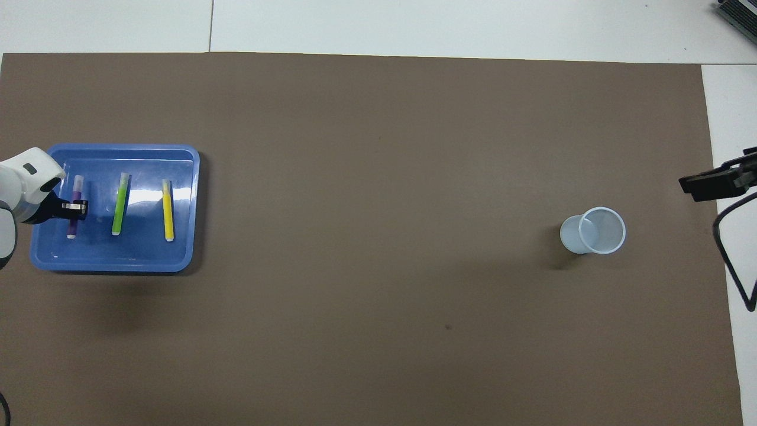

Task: Right arm passes pens to left for tray arrangement
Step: 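Release the purple pen into the tray and lift the left gripper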

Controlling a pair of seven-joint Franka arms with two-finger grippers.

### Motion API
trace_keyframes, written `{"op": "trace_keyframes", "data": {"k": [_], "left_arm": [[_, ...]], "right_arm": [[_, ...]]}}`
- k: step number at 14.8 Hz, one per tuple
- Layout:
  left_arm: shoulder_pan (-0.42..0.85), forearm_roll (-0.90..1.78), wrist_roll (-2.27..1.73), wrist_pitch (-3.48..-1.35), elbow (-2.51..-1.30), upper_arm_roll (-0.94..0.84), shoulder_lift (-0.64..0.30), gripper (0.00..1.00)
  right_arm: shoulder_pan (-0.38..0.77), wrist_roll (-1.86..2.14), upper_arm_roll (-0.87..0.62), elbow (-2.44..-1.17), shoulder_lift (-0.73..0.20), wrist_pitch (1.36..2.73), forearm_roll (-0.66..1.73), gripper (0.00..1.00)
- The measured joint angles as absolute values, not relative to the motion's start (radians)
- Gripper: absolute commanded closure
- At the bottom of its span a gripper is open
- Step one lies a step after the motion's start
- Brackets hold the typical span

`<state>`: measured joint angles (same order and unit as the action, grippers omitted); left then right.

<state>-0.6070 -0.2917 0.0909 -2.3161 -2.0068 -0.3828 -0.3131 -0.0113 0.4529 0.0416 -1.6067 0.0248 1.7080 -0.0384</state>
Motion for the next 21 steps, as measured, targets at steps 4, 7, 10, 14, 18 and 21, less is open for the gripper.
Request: {"op": "trace_keyframes", "data": {"k": [4, 7, 10, 14, 18, 21], "left_arm": [[-0.607, -0.292, 0.091, -2.347, -2.010, -0.383, -0.332, 0.72], [-0.607, -0.292, 0.090, -2.350, -2.010, -0.383, -0.333, 0.00], [-0.607, -0.292, 0.090, -2.358, -2.009, -0.383, -0.333, 0.00], [-0.607, -0.291, 0.089, -2.351, -2.002, -0.384, -0.333, 0.00], [-0.600, -0.221, 0.045, -2.178, -1.913, -0.405, -0.313, 0.00], [-0.579, -0.162, 0.019, -2.023, -1.828, -0.412, -0.267, 0.00]], "right_arm": [[-0.006, 0.394, 0.042, -1.607, 0.025, 1.708, -0.038, 0.00], [-0.005, 0.357, 0.042, -1.607, 0.025, 1.709, -0.016, 0.00], [-0.005, 0.351, 0.043, -1.607, 0.025, 1.710, -0.011, 0.00], [-0.005, 0.350, 0.043, -1.607, 0.025, 1.710, -0.011, 0.00], [-0.005, 0.350, 0.043, -1.607, 0.025, 1.710, -0.011, 0.00], [-0.005, 0.349, 0.044, -1.607, 0.025, 1.710, -0.011, 0.00]]}}
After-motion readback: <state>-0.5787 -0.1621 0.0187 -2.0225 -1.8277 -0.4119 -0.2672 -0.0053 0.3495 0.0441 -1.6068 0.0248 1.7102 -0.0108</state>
